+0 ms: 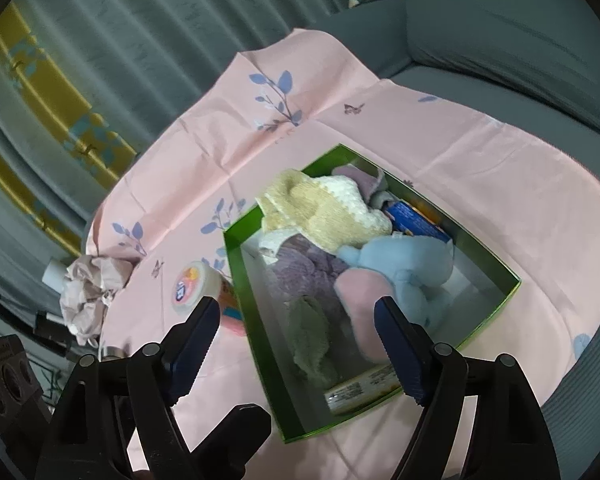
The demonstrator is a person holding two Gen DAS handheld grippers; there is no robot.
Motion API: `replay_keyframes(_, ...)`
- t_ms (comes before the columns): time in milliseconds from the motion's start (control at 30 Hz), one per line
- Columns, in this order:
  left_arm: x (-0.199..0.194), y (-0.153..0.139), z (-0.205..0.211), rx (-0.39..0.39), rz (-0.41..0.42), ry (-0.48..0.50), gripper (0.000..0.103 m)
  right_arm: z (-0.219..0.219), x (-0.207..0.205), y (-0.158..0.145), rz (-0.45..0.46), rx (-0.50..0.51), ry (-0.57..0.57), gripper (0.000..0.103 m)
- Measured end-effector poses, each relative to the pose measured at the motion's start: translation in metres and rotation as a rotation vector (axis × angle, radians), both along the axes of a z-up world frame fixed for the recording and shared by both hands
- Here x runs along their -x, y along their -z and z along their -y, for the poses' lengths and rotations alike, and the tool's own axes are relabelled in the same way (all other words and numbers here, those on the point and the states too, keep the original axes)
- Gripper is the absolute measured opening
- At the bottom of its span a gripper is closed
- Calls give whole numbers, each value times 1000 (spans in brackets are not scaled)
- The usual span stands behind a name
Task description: Organize soft objects
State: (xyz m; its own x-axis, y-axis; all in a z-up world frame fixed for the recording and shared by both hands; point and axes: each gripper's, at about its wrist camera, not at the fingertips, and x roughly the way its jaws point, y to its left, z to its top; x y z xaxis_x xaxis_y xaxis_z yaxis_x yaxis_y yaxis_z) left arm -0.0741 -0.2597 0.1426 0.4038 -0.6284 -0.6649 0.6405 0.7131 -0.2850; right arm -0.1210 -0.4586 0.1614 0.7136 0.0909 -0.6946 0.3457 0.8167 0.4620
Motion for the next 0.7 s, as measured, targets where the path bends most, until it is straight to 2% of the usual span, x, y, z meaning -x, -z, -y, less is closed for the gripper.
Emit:
replay_keyframes(500,15,-20,-19,8,71,-38,102,-23,14,-28,82,81,-24,84)
replay_keyframes(700,20,-26,-25,15,74,-43,102,-31,23,-38,106,122,-23,84)
